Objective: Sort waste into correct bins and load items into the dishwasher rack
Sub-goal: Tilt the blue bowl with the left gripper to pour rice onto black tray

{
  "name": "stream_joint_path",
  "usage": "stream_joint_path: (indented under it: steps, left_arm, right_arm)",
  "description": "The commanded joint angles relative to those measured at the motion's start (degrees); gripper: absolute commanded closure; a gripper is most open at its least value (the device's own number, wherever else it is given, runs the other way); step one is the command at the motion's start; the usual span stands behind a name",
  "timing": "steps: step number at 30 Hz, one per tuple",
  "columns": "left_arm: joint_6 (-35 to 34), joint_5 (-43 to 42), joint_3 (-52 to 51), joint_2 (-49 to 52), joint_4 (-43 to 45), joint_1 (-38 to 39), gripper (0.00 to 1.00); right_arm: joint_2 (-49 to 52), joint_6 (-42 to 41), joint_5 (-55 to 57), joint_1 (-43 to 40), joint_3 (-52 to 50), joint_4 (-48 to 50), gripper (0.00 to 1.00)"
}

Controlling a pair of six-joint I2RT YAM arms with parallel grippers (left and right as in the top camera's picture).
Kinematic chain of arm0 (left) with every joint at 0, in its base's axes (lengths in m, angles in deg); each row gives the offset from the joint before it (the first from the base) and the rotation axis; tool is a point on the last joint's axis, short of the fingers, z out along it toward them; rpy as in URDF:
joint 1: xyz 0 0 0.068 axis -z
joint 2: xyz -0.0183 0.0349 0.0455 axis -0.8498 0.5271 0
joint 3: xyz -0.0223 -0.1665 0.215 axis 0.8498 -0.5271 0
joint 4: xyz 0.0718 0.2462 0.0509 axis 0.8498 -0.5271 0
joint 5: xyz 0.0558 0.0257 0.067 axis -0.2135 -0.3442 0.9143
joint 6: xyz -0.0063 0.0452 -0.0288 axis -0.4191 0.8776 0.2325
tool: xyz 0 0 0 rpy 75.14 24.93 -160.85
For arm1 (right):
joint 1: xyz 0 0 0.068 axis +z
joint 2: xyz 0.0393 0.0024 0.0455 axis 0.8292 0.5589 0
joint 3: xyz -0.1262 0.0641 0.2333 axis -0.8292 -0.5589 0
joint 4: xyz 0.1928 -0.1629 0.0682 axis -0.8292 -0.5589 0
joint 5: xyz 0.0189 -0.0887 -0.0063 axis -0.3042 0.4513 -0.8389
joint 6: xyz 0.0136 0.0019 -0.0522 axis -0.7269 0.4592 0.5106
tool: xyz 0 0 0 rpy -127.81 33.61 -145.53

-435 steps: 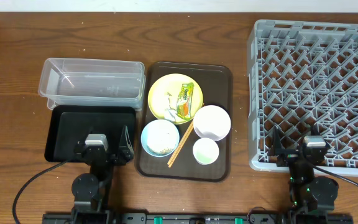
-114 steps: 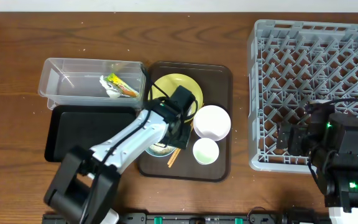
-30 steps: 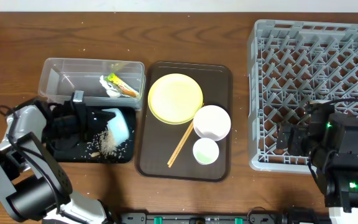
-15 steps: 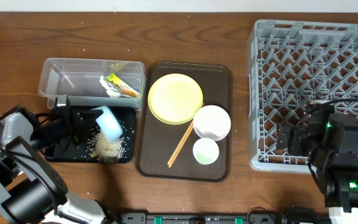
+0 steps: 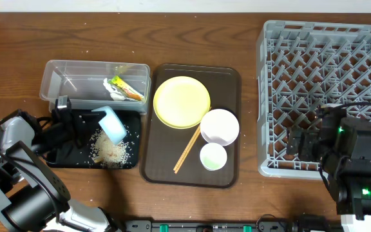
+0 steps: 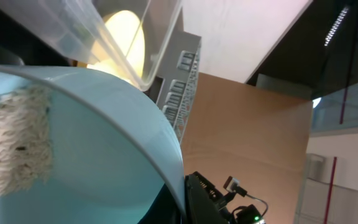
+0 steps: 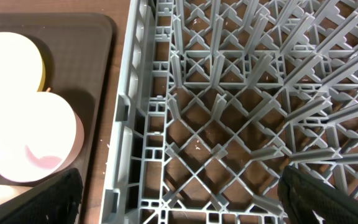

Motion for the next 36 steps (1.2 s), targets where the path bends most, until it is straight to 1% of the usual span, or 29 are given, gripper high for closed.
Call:
stream_joint_path:
  steps: [1,2,5,8,10,12,14,17,19,23,27,29,36]
  left_arm:
    - [5.6,-6.4,-0.2,0.2,-0.3,-0.2,0.94]
    - [6.7,-6.9,-0.2,0.2,-0.2,-0.2,0.94]
    - [6.8,-6.2,-0.2,0.2,1.5,-0.2,0.94]
    - [4.7,-5.9,-0.2,0.2,1.5,-0.2,0.94]
    - [4.5,-7.0,-0.2,0.2,1.4,-0.2,0.94]
    - [8.0,-8.8,-0.2,0.0,1.2,-0.2,0.94]
    - [9.3,-8.8,-0.2,0.0,1.1,-0.2,0.94]
    - [9.2,-8.8,-0.2,0.0,1.0,-0.2,0.94]
    - [8.0,-8.8,-0.2,0.0,0.3,-0.2,0.94]
    - [7.8,-8.8,-0.2,0.0,-1.8,-0.2,0.94]
    - [7.6,-8.8,-0.2,0.0,-5.5,-0.2,0.94]
    - [6.4,-8.7,-0.2,0.0,-6.9,-0.2,0.94]
    - [6.0,-7.3,-0.2,0.1,-4.3,-0.8,0.94]
  right_arm:
    - [-0.1,-0.5,-0.5,0.1,1.3,0.0,0.01]
    - [-0.1,-0.5,-0.5,0.1,1.3,0.0,0.01]
    - [-0.1,-0.5,-0.5,0.1,1.3,0.0,0.01]
    - [-0.1,-0.5,-0.5,0.1,1.3,0.0,0.01]
    - [-0.1,-0.5,-0.5,0.1,1.3,0.0,0.01]
    - [-0.1,-0.5,-0.5,0.1,1.3,0.0,0.01]
    - [-0.1,-0.5,-0.5,0.1,1.3,-0.1,0.01]
    - [-0.1,-0.5,-0.5,0.1,1.3,-0.1,0.01]
    - [-0.1,-0.5,-0.5,0.1,1.3,-0.1,0.01]
    - [-0.1,-0.5,-0.5,0.1,1.3,-0.1,0.01]
    - [-0.1,-0.5,-0.5,0.1,1.3,-0.1,0.01]
    - [-0.1,-0.5,-0.5,0.1,1.3,-0.1,0.01]
    - [-0.1,-0.5,-0.5,0.1,1.3,-0.1,0.01]
